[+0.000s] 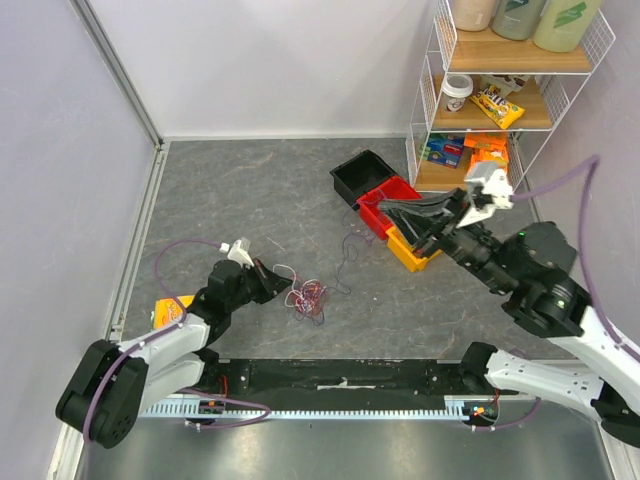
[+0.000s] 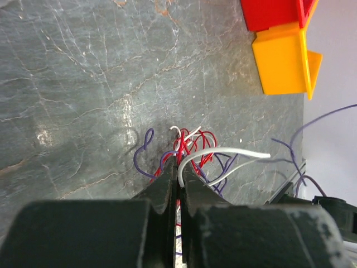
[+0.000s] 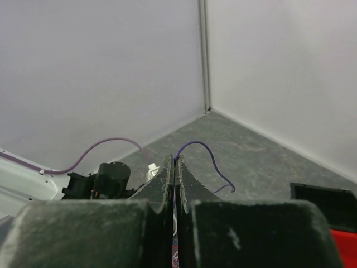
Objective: Untangle the cables
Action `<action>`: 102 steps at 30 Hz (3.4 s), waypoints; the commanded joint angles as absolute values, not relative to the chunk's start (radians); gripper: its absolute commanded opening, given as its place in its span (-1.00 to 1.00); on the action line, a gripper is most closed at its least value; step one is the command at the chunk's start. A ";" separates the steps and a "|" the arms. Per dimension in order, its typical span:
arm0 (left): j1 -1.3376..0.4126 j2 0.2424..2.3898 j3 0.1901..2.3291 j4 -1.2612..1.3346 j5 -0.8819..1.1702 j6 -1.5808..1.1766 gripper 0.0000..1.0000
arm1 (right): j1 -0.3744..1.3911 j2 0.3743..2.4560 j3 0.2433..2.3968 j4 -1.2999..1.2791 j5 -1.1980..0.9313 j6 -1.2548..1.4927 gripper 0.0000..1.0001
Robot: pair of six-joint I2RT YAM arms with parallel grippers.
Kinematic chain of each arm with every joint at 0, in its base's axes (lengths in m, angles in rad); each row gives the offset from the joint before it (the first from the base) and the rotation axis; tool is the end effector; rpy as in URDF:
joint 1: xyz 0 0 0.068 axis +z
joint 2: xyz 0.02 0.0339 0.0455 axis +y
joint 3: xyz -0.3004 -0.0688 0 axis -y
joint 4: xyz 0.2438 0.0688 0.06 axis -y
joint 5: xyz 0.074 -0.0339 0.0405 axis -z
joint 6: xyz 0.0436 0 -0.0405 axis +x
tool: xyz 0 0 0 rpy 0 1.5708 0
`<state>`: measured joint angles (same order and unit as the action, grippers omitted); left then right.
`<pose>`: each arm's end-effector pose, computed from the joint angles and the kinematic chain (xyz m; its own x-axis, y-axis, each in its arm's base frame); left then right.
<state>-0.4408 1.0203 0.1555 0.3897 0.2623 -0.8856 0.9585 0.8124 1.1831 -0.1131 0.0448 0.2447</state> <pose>0.1489 -0.0827 0.1698 -0.7423 -0.4766 -0.4709 0.0724 0.6416 -0.7636 0.0778 0.1074 0.5058 -0.0500 0.3500 -0.9354 -0.8045 0.5409 0.2453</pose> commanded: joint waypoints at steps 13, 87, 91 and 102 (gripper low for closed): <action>-0.443 0.701 0.123 0.144 -0.023 -0.953 -0.96 | 0.960 0.689 1.278 -0.236 0.337 0.124 -1.00; -0.439 0.339 0.035 0.054 -0.107 -0.902 -0.96 | 0.462 1.170 0.827 -0.195 0.448 0.597 -1.00; -0.439 0.342 0.035 0.054 -0.106 -0.900 -0.96 | 0.456 1.199 0.792 -0.203 0.549 0.586 -1.00; -0.440 0.342 0.035 0.055 -0.100 -0.896 -0.97 | 0.456 1.462 0.874 -0.235 0.442 0.491 -0.99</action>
<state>-0.4400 0.3470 0.0582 0.0116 -0.0959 -0.9005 0.4595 1.4609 0.8223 -0.2268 0.4694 0.5144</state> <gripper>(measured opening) 0.032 0.007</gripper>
